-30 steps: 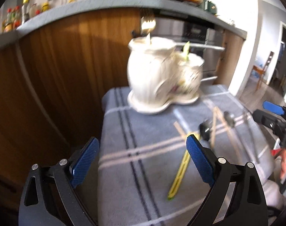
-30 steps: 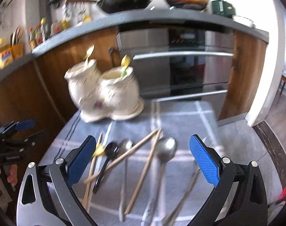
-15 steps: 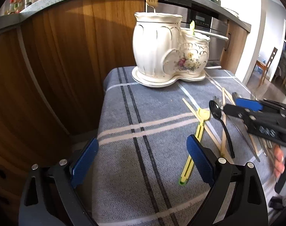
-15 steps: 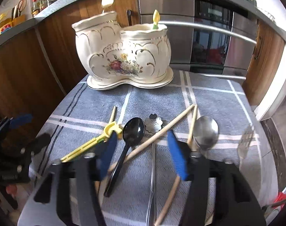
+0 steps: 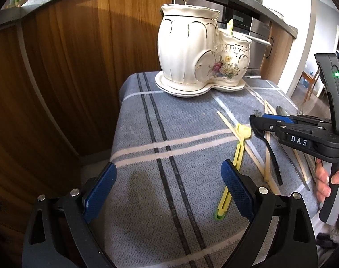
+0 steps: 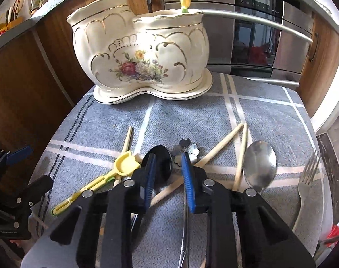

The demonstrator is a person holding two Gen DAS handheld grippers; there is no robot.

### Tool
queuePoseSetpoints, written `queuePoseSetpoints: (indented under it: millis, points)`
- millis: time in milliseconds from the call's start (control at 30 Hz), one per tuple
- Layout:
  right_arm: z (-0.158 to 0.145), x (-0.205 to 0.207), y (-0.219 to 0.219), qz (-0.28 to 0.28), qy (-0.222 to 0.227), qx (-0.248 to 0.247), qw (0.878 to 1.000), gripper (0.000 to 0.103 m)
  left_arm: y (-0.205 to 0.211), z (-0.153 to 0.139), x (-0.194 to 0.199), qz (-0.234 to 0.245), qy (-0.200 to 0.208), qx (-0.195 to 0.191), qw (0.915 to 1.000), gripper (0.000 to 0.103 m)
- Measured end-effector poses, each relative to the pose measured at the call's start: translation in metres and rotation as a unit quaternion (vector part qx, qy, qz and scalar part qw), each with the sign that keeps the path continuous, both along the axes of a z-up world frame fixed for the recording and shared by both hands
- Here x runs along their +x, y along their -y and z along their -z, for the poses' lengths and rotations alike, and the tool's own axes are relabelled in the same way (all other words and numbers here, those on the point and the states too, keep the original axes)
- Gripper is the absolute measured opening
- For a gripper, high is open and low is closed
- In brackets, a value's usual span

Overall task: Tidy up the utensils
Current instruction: 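Grasp a wooden chopstick with the left tool while the right tool grasps the black spoon, then carry the chopstick and black spoon up to the ceramic holder with both tools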

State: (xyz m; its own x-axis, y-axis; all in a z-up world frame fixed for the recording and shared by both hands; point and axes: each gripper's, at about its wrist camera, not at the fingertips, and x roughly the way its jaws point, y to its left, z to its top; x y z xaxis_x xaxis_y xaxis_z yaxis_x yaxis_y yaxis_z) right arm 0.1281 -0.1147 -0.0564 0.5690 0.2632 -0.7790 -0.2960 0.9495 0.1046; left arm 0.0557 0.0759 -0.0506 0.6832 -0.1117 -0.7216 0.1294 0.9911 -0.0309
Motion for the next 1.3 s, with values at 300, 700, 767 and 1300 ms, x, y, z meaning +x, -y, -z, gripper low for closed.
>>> queuePoseSetpoints:
  millis: [300, 700, 767, 1300]
  points:
    - [-0.001, 0.002, 0.007, 0.005, -0.009, 0.029, 1.0, 0.002, 0.0, -0.001, 0.0, -0.002, 0.001, 0.001, 1.0, 0.094]
    - [-0.044, -0.02, 0.066, 0.045, 0.041, 0.084, 0.995, 0.002, 0.036, -0.02, 0.005, 0.052, 0.008, 0.006, 0.9986, 0.094]
    - [-0.049, -0.024, 0.074, 0.052, 0.051, 0.085, 0.994, 0.002, 0.047, -0.023, 0.007, 0.068, 0.012, 0.013, 0.9975, 0.094]
    - [-0.047, -0.026, 0.115, 0.066, 0.057, 0.102, 0.991, 0.002, 0.139, -0.005, 0.028, 0.214, -0.041, 0.061, 0.974, 0.036]
